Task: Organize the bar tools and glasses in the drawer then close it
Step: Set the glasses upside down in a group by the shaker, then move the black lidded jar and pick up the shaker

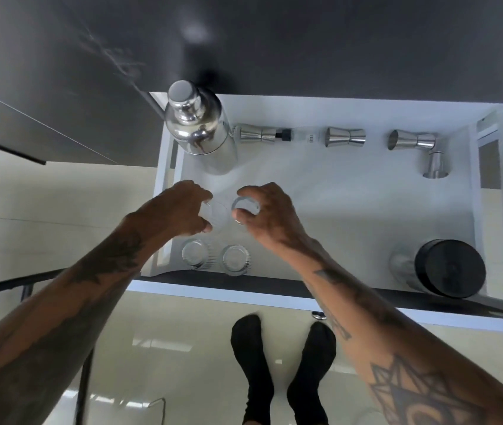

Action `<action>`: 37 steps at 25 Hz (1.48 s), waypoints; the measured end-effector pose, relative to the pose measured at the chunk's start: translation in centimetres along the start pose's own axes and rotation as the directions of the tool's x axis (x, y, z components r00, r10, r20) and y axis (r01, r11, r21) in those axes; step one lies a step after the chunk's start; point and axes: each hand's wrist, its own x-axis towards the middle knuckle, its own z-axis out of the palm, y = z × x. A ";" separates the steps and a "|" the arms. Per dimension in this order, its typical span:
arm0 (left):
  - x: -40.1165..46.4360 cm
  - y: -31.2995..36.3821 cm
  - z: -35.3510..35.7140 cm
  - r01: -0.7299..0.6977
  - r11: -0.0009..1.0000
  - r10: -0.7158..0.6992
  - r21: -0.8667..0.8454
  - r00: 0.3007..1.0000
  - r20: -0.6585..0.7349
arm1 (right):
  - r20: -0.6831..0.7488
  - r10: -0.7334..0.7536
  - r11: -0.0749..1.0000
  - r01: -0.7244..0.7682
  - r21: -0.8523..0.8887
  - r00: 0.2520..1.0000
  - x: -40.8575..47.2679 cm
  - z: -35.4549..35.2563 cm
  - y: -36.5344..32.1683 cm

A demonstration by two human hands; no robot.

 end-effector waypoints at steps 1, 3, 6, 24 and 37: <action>-0.1 -0.1 0.2 -0.004 1.000 0.003 -0.010 1.000 -0.002 | 0.003 0.009 1.000 -0.009 -0.002 1.000 -0.2 0.5 -0.4; -0.1 -0.3 0.6 -0.024 1.000 0.024 -0.012 1.000 -0.006 | 0.000 0.042 0.999 -0.042 -0.002 0.999 -0.8 1.0 -0.7; 0.1 -0.3 0.8 -0.025 0.999 0.025 -0.028 1.000 0.008 | 0.007 0.106 0.994 -0.106 0.014 0.994 -1.4 0.9 -0.6; -4.1 26.2 9.4 -0.003 0.718 0.157 -0.696 0.975 0.158 | -0.158 0.399 0.897 -0.420 -0.136 0.903 -12.6 -17.4 16.6; -4.0 15.6 9.4 0.080 0.647 -0.259 -0.758 0.958 -0.121 | -0.113 0.227 0.972 -0.218 0.083 0.967 -8.4 -8.2 10.6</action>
